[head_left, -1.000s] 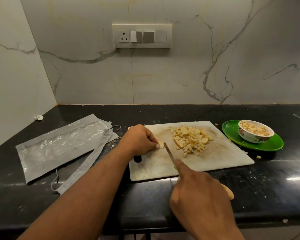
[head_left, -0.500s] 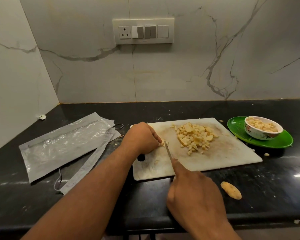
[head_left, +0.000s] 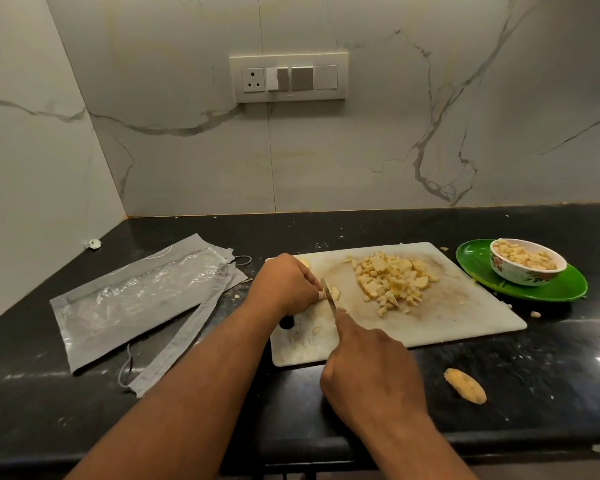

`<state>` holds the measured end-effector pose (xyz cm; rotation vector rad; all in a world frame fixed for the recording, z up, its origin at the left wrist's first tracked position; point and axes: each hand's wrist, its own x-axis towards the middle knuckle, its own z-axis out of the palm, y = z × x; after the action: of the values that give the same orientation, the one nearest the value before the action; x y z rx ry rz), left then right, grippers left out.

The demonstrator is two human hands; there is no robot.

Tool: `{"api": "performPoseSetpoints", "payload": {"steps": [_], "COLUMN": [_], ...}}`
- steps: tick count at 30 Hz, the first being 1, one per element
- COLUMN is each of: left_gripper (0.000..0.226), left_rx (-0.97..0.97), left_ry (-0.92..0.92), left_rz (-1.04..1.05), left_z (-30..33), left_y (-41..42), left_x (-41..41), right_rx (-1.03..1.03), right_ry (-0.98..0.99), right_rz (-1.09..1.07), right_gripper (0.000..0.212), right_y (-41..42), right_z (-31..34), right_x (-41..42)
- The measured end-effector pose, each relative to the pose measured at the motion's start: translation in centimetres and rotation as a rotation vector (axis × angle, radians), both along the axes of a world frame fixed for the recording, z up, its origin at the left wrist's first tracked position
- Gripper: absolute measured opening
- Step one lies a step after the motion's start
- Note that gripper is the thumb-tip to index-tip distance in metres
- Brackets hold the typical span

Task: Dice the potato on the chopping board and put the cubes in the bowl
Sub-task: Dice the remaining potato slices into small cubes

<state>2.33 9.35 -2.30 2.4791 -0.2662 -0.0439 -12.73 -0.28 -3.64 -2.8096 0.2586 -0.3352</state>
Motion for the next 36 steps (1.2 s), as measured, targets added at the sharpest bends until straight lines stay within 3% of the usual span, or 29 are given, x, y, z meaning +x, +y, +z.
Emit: {"api": "performPoseSetpoints", "payload": {"steps": [7,14,18,21,28,32,36], "left_gripper": [0.003,0.004,0.041,0.049,0.043,0.027,0.015], "left_rx": [0.037,0.040,-0.014,0.030,-0.007,-0.168,-0.379], "left_ry": [-0.016,-0.044,-0.034,-0.022,-0.013,0.026,-0.058], "left_rz": [-0.051,-0.012,0.064,0.067,0.033,0.005,0.108], "left_z": [0.1,-0.2,-0.3,-0.1,-0.6,-0.8,-0.1], "left_y": [0.3,0.5,0.7,0.5,0.7,0.9,1.6], "left_x": [0.3,0.4,0.6,0.6,1.0,1.1,1.0], "right_rx": [0.028,-0.012,0.008,-0.032,0.018,0.012,-0.014], "right_ry": [0.086,-0.046,-0.027,-0.014,0.056,-0.058,-0.025], "right_rz": [0.029,-0.025,-0.003,0.035,0.036,0.001,0.071], "right_gripper": [0.065,0.064,0.065,0.067,0.064,0.063,0.066], "right_y": [-0.8,-0.4,0.3,0.2,-1.4,-1.2,0.6], "right_z": [0.9,0.9,0.1,-0.2,0.4,0.5,0.1], "right_x": [-3.5,-1.0,0.2,-0.2,-3.2,-2.9,-0.9]}}
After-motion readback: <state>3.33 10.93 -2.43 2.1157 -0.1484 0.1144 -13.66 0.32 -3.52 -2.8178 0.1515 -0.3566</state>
